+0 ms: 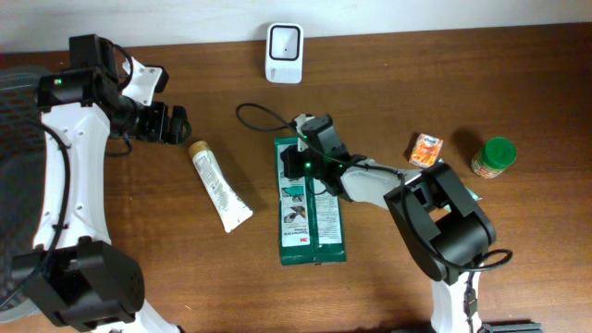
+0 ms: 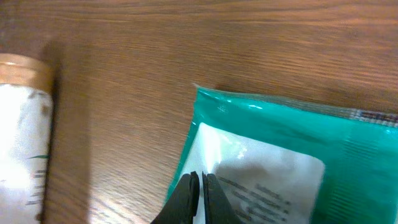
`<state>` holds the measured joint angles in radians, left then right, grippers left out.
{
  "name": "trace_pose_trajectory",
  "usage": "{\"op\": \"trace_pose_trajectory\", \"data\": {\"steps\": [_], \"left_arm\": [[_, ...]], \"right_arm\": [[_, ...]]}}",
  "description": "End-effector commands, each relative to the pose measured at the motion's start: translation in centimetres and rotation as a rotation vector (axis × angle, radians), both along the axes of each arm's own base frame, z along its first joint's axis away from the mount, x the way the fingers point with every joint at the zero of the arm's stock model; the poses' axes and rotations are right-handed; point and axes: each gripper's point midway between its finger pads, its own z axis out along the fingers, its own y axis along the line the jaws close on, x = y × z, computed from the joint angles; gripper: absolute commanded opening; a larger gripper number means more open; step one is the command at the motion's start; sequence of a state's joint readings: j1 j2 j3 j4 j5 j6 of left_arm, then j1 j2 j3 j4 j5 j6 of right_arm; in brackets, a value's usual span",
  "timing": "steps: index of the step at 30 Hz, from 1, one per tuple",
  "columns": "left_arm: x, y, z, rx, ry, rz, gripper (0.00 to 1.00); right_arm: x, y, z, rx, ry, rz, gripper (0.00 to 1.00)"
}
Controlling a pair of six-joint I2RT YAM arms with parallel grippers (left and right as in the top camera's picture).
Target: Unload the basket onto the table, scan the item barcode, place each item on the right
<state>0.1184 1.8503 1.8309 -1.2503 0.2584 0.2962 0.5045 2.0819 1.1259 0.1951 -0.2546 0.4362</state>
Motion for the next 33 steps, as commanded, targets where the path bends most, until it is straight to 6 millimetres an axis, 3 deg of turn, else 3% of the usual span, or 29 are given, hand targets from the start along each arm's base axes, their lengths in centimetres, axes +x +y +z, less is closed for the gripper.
{"op": "trace_pose_trajectory", "data": {"steps": [1, 3, 4, 5, 7, 9, 22, 28, 33], "left_arm": [[0.0, -0.1, 1.2, -0.006, -0.035, -0.013, 0.99], [0.0, -0.1, 1.2, -0.006, -0.035, -0.013, 0.99], [0.0, -0.1, 1.2, -0.006, -0.035, -0.013, 0.99], [0.0, -0.1, 1.2, -0.006, -0.035, -0.013, 0.99], [0.0, -0.1, 1.2, -0.006, -0.035, -0.013, 0.99], [0.0, -0.1, 1.2, -0.006, -0.035, -0.013, 0.99], [0.0, -0.1, 1.2, -0.006, -0.035, -0.013, 0.99], [0.0, -0.2, 1.2, -0.008, -0.036, -0.013, 0.99], [0.5, -2.8, 1.7, -0.184, -0.033, 0.013, 0.99]], "right_arm": [[2.2, 0.2, 4.9, 0.105, -0.039, 0.048, 0.30], [1.3, -1.9, 9.2, 0.145, 0.069, 0.066, 0.86], [-0.2, -4.0, 11.0, 0.095, 0.108, 0.072, 0.98], [-1.5, -5.7, 11.8, 0.045, 0.129, 0.065, 0.98], [-3.0, -8.5, 11.3, -0.063, 0.198, -0.017, 0.98], [-3.0, -9.3, 10.3, -0.109, 0.211, -0.047, 0.98], [-2.7, -10.0, 9.8, -0.148, 0.209, -0.076, 0.98], [-3.5, -10.3, 9.3, -0.160, 0.250, -0.081, 0.98], [-4.0, -11.4, 8.8, -0.161, 0.306, -0.119, 0.98]]}}
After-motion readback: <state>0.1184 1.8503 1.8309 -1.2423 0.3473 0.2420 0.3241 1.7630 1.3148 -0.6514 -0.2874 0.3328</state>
